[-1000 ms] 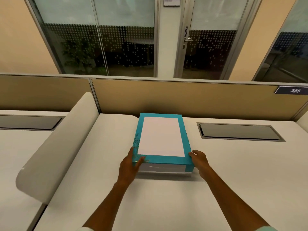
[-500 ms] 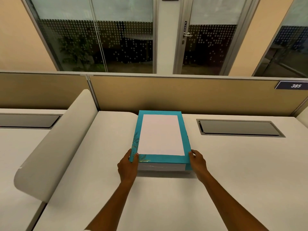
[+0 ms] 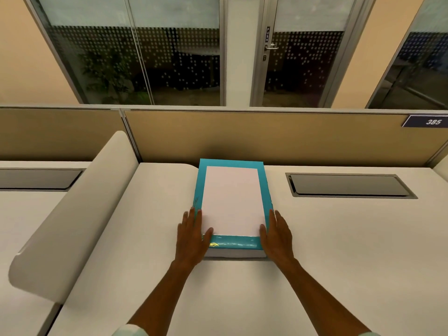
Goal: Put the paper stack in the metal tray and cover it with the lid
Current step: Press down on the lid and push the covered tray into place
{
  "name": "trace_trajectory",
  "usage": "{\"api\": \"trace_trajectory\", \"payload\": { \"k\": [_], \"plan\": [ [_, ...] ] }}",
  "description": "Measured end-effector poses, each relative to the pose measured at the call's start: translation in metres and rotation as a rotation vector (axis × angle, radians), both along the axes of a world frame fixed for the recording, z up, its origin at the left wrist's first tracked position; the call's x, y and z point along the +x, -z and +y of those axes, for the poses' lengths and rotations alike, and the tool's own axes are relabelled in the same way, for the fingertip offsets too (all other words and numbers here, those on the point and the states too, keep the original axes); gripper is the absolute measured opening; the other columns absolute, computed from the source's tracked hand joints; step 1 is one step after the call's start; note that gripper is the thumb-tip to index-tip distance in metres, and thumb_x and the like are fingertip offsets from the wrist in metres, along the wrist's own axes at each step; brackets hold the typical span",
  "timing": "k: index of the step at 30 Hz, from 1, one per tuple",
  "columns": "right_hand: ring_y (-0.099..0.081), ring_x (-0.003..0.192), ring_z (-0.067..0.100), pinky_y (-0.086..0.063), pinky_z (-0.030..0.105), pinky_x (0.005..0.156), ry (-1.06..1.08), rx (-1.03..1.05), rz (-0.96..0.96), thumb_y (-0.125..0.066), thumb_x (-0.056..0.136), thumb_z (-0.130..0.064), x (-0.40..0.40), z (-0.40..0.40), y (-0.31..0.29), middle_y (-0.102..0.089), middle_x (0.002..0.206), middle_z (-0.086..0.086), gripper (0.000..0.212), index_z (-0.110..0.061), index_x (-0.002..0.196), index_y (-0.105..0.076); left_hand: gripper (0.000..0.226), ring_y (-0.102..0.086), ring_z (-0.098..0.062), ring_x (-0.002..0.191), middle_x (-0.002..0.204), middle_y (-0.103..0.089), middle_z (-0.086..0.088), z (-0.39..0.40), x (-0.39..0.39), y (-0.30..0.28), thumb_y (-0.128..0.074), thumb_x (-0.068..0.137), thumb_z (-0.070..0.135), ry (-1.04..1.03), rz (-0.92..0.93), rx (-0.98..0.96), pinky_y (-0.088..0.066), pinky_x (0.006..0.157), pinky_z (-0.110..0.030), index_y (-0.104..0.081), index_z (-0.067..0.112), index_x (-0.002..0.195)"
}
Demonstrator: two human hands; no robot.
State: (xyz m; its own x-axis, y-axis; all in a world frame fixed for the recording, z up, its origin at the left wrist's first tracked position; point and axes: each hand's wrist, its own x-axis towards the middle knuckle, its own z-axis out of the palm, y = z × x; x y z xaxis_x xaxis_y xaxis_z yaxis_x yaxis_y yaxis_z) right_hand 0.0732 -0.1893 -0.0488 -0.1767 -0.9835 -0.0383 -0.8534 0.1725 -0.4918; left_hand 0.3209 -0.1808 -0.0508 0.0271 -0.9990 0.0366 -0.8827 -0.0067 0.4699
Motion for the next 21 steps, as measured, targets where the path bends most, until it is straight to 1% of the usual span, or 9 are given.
{"api": "trace_trajectory", "payload": {
  "k": [3,6,8,10,11,14,15,18,21],
  "plan": [
    [-0.005,0.152,0.026,-0.008,0.045,0.122,-0.146,-0.017,0.191,-0.026,0.095,-0.059,0.006,-0.009,0.004,0.0,0.165,0.004,0.074,-0.022,0.155,-0.002,0.076,0.003,-0.024,0.152,0.164,0.007,-0.004,-0.013,-0.007,0.0,-0.031,0.095,0.055,0.116,-0.115,0.006,-0.008,0.122,-0.043,0.002,0.018,0.153],
    [0.002,0.152,0.026,-0.004,0.047,0.122,-0.219,-0.01,0.306,0.003,0.08,-0.076,0.011,-0.021,0.005,0.007,0.165,0.002,0.09,-0.026,0.155,0.002,0.08,0.006,-0.024,0.152,0.164,0.011,-0.003,-0.023,-0.01,0.003,-0.026,0.094,0.061,0.159,-0.202,0.026,-0.007,0.123,-0.042,0.006,0.017,0.153],
    [0.003,0.152,0.027,-0.003,0.047,0.121,-0.245,-0.006,0.345,0.014,0.071,-0.079,0.012,-0.028,0.005,0.008,0.165,0.001,0.099,-0.028,0.154,0.002,0.083,0.006,-0.024,0.152,0.164,0.011,-0.003,-0.028,-0.01,0.003,-0.018,0.09,0.066,0.172,-0.235,0.042,-0.007,0.123,-0.042,0.006,0.017,0.153],
    [0.003,0.152,0.027,-0.004,0.048,0.121,-0.252,0.002,0.341,0.015,0.069,-0.081,0.012,-0.032,0.006,0.008,0.165,0.001,0.101,-0.029,0.154,0.002,0.089,0.006,-0.023,0.152,0.164,0.01,-0.003,-0.032,-0.009,0.005,-0.005,0.083,0.071,0.177,-0.263,0.048,-0.007,0.124,-0.042,0.006,0.016,0.153],
    [0.003,0.152,0.028,-0.004,0.048,0.121,-0.253,0.01,0.335,0.016,0.068,-0.082,0.012,-0.033,0.008,0.008,0.165,0.001,0.102,-0.03,0.154,0.001,0.09,0.006,-0.023,0.152,0.164,0.009,-0.003,-0.034,-0.008,0.006,-0.003,0.082,0.071,0.177,-0.273,0.049,-0.007,0.124,-0.042,0.006,0.016,0.153],
    [0.004,0.152,0.028,-0.005,0.049,0.122,-0.245,0.023,0.34,0.018,0.067,-0.082,0.012,-0.034,0.014,0.008,0.165,0.001,0.103,-0.031,0.154,0.001,0.081,0.003,-0.023,0.152,0.164,0.006,-0.004,-0.036,-0.008,0.013,-0.017,0.091,0.065,0.165,-0.295,0.038,-0.006,0.123,-0.042,0.001,0.017,0.154],
    [0.004,0.152,0.028,-0.005,0.048,0.122,-0.241,0.025,0.343,0.017,0.067,-0.082,0.012,-0.034,0.015,0.008,0.165,0.001,0.103,-0.031,0.154,0.0,0.08,0.002,-0.023,0.152,0.164,0.005,-0.004,-0.036,-0.008,0.015,-0.017,0.092,0.064,0.161,-0.307,0.034,-0.006,0.123,-0.042,0.0,0.017,0.154],
    [0.002,0.152,0.028,-0.006,0.048,0.122,-0.233,0.035,0.357,0.01,0.073,-0.081,0.013,-0.034,0.016,0.006,0.165,0.002,0.096,-0.031,0.154,-0.002,0.084,-0.002,-0.024,0.152,0.164,0.0,-0.004,-0.036,-0.008,0.017,-0.009,0.087,0.067,0.154,-0.314,0.028,-0.006,0.122,-0.042,-0.006,0.016,0.154],
    [0.002,0.152,0.028,-0.005,0.047,0.121,-0.228,0.047,0.364,-0.001,0.078,-0.079,0.013,-0.035,0.019,0.006,0.165,0.001,0.09,-0.031,0.154,-0.003,0.085,-0.004,-0.024,0.152,0.164,-0.002,-0.004,-0.034,-0.009,0.018,-0.008,0.086,0.067,0.147,-0.309,0.021,-0.007,0.121,-0.042,-0.008,0.017,0.154]
  ]
}}
